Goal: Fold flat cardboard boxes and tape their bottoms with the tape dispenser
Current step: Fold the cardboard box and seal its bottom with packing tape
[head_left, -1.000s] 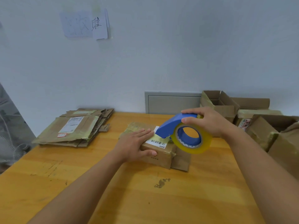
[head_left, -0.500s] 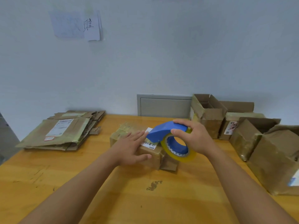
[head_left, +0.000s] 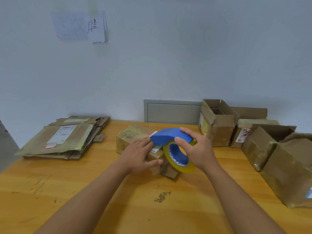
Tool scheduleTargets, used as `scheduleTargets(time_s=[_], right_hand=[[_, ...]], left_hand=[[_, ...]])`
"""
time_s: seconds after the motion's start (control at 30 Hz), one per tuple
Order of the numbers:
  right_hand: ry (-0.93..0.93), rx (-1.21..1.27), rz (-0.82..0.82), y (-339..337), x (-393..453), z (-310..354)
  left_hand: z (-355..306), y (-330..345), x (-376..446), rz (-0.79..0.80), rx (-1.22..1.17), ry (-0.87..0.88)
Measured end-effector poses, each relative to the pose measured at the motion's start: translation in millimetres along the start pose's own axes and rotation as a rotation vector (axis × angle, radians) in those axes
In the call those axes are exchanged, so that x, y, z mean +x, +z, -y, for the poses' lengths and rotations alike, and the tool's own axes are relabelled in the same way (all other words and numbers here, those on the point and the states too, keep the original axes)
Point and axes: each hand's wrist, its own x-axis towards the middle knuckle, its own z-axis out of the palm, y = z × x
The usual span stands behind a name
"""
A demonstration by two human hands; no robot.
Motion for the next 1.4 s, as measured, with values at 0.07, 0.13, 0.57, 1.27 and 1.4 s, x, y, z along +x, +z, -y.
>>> scheduleTargets(time_s=[0.07, 0.13, 0.57, 1.27, 1.4], right_hand=[[0.000, -0.002, 0.017, -2, 0, 1], [-0.002, -0.008, 0.049, -6, 0, 1], [0.087, 0.066, 0.077, -56, -42, -27], [0.138, -0.077, 0.181, -61, -38, -16], [0.132, -0.084, 0.154, -69, -43, -16]], left_hand=[[0, 1, 0, -0.023, 0.013, -0.003], [-2, 2, 0, -0.024, 0.025, -0.011], [-11, -9, 7, 0.177, 0.122, -0.082], [-29, -4, 13, 0.166, 0.071, 0.027], [-32, -5, 14, 0.164, 0.067, 0.007]])
